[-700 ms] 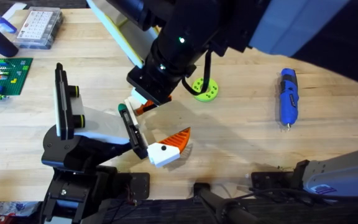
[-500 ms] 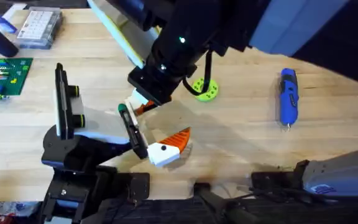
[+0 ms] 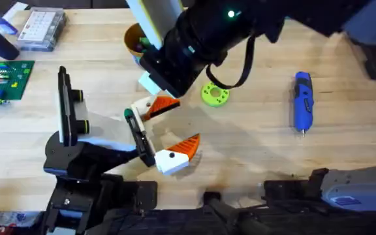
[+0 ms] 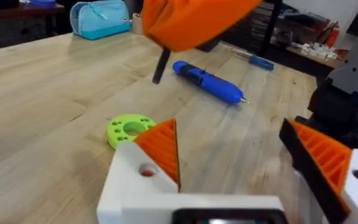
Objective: Pick up the gripper from the table and insert it into the empty holder that is missing its gripper. Then pick up a screw, insert it into the mounting hole, and use the screwdriver to tighten it. Finally, clean up the table by picking up the vegetable and placing it into the bucket.
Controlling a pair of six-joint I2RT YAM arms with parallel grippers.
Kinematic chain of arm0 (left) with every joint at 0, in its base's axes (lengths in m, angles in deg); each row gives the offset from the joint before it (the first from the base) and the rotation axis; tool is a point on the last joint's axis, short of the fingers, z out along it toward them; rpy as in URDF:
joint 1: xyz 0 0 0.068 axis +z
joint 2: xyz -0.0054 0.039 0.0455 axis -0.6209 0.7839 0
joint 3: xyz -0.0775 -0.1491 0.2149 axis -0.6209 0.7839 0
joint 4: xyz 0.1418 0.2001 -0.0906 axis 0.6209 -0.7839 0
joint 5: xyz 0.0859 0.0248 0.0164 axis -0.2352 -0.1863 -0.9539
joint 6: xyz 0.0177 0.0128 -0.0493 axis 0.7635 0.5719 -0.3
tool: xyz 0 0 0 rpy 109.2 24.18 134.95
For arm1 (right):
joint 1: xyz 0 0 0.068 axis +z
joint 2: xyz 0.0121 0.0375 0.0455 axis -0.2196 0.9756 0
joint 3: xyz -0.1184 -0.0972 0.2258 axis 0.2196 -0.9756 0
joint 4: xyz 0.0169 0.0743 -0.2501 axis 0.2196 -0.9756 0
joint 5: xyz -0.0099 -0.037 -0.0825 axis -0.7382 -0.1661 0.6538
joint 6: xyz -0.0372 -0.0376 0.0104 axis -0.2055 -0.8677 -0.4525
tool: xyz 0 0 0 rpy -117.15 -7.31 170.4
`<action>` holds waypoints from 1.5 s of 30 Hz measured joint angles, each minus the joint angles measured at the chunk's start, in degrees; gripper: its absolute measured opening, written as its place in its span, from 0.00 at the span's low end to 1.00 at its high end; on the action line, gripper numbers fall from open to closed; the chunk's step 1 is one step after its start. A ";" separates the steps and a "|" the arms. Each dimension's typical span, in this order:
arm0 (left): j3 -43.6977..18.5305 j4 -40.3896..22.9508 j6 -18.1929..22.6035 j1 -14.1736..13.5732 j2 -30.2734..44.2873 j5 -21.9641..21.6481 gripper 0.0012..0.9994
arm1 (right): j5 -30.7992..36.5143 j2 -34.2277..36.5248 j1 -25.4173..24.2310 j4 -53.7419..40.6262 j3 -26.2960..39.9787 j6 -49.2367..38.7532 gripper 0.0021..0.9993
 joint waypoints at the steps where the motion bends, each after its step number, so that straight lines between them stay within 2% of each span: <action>1: 0.02 0.00 0.00 0.00 0.02 0.00 0.99 | 0.00 -0.01 -0.02 0.15 0.00 -0.05 0.00; 25: 0.02 0.00 -0.02 0.00 0.02 0.00 0.99 | -0.04 2.13 0.11 1.57 0.00 -0.30 0.00; 45: 0.02 0.00 0.00 0.00 0.02 0.00 0.99 | -2.82 4.31 0.16 1.36 0.00 -0.89 0.00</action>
